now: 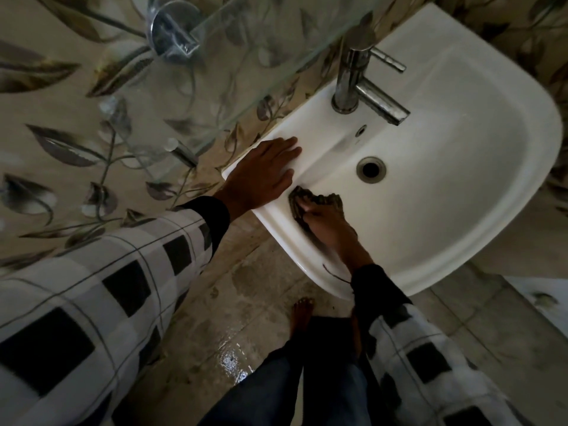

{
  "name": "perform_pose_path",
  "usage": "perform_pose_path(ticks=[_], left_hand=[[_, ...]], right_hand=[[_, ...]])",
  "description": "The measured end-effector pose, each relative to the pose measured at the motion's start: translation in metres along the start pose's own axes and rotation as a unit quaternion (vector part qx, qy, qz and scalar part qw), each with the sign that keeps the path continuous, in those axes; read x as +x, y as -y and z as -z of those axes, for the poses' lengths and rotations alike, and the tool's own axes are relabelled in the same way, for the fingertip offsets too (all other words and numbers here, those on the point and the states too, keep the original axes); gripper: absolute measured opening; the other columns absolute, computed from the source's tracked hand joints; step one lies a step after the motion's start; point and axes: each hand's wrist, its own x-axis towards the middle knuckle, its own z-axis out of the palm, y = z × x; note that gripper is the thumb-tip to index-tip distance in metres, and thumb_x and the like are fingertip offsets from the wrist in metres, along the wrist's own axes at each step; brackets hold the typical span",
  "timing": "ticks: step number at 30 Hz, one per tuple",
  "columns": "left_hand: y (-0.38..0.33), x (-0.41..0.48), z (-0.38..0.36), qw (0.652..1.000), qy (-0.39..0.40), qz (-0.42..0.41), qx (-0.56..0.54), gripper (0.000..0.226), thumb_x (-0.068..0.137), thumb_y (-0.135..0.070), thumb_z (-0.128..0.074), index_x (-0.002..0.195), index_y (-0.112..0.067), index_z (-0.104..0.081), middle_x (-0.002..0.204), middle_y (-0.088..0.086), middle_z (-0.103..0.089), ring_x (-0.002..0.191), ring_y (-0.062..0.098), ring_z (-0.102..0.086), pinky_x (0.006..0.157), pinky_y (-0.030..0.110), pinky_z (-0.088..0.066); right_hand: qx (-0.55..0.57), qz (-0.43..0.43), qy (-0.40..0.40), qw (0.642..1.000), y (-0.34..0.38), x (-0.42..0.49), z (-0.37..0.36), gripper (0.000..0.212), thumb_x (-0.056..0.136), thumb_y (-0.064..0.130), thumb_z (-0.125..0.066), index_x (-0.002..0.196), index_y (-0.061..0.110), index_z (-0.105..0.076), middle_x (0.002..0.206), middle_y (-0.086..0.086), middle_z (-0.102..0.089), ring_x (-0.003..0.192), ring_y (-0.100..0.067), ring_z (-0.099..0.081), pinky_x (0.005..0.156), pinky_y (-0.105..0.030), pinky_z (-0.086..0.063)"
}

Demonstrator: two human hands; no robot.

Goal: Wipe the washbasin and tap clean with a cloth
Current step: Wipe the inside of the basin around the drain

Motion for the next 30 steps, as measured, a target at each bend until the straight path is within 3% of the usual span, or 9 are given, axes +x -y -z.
perform_pose_path(ticks=[2, 4, 8, 12, 17, 23, 25, 27, 30], left_hand=[[0.000, 0.000, 0.000, 1.000, -0.002, 0.000, 0.000, 0.042, 0.101, -0.026, -0.054, 0.138, -0.004, -0.057, 0.146, 0.013, -0.055, 0.131, 0.030, -0.051, 0.110, 0.042, -0.042], [0.000, 0.000, 0.000, 1.000, -0.005, -0.003, 0.006, 0.042, 0.101, -0.025, -0.054, 0.137, -0.004, -0.058, 0.145, 0.013, -0.055, 0.130, 0.030, -0.052, 0.110, 0.041, -0.042], [0.002, 0.000, -0.001, 1.000, 0.003, -0.004, 0.003, 0.042, 0.103, -0.028, -0.051, 0.139, -0.005, -0.057, 0.147, 0.013, -0.053, 0.131, 0.031, -0.053, 0.111, 0.042, -0.042], [0.001, -0.001, -0.002, 1.000, 0.021, 0.013, -0.007, 0.044, 0.104, -0.031, -0.048, 0.141, -0.008, -0.055, 0.149, 0.010, -0.051, 0.133, 0.030, -0.051, 0.113, 0.041, -0.040], [0.002, 0.000, 0.001, 1.000, 0.017, 0.014, -0.006, 0.044, 0.104, -0.030, -0.048, 0.141, -0.007, -0.055, 0.149, 0.011, -0.051, 0.132, 0.031, -0.052, 0.111, 0.042, -0.041], [-0.001, 0.002, 0.003, 1.000, 0.014, 0.007, -0.013, 0.043, 0.101, -0.026, -0.054, 0.139, -0.005, -0.056, 0.147, 0.014, -0.053, 0.131, 0.032, -0.052, 0.112, 0.042, -0.040], [0.000, 0.000, 0.002, 1.000, -0.003, -0.002, -0.009, 0.042, 0.101, -0.024, -0.054, 0.137, -0.003, -0.058, 0.145, 0.015, -0.055, 0.129, 0.032, -0.054, 0.111, 0.042, -0.040], [0.000, 0.001, 0.000, 1.000, -0.012, -0.016, -0.001, 0.040, 0.101, -0.022, -0.054, 0.134, -0.001, -0.059, 0.143, 0.016, -0.057, 0.126, 0.033, -0.056, 0.109, 0.043, -0.043], [-0.005, 0.013, 0.003, 1.000, -0.013, -0.010, -0.012, 0.035, 0.095, -0.017, -0.057, 0.125, 0.000, -0.064, 0.131, 0.018, -0.063, 0.118, 0.037, -0.059, 0.102, 0.048, -0.047]], right_hand=[[0.002, -0.015, -0.042, 0.999, -0.010, -0.002, 0.003, 0.050, 0.104, 0.017, -0.036, 0.154, 0.023, -0.038, 0.162, 0.000, -0.032, 0.148, -0.020, -0.028, 0.118, -0.032, -0.005], [-0.032, -0.042, -0.082, 0.995, -0.023, 0.007, 0.009, 0.050, 0.104, 0.027, -0.032, 0.150, 0.016, -0.045, 0.160, -0.003, -0.034, 0.147, -0.023, -0.034, 0.119, -0.045, -0.010], [-0.003, -0.095, 0.036, 0.995, -0.013, 0.024, 0.003, 0.061, 0.108, 0.035, -0.028, 0.160, 0.025, 0.001, 0.167, -0.006, 0.013, 0.153, -0.037, 0.009, 0.124, -0.053, 0.004], [0.010, -0.040, 0.097, 0.994, -0.017, 0.014, 0.006, 0.058, 0.109, 0.019, -0.029, 0.160, 0.015, -0.001, 0.168, -0.008, 0.007, 0.154, -0.034, 0.005, 0.123, -0.045, 0.004], [-0.072, -0.066, 0.054, 0.994, -0.033, 0.020, 0.009, 0.061, 0.109, 0.034, -0.025, 0.160, 0.014, 0.001, 0.168, -0.007, 0.008, 0.154, -0.032, 0.011, 0.122, -0.054, 0.008], [-0.042, -0.004, 0.113, 0.993, -0.022, 0.014, 0.003, 0.055, 0.110, 0.017, -0.024, 0.159, 0.008, 0.000, 0.159, 0.007, 0.011, 0.147, -0.021, 0.019, 0.122, -0.046, 0.009], [-0.052, -0.024, 0.096, 0.994, -0.031, 0.017, 0.004, 0.057, 0.109, 0.031, -0.020, 0.159, 0.008, -0.006, 0.166, -0.003, 0.011, 0.153, -0.028, 0.015, 0.124, -0.050, 0.006], [-0.048, -0.065, 0.081, 0.993, -0.036, 0.028, 0.003, 0.080, 0.092, 0.064, -0.006, 0.160, 0.023, 0.002, 0.168, -0.002, 0.010, 0.154, -0.031, 0.012, 0.122, -0.058, 0.001], [-0.059, -0.039, 0.078, 0.994, -0.033, 0.028, -0.006, 0.072, 0.096, 0.057, -0.009, 0.160, 0.025, 0.005, 0.168, -0.001, 0.010, 0.154, -0.030, 0.010, 0.122, -0.060, 0.000]])
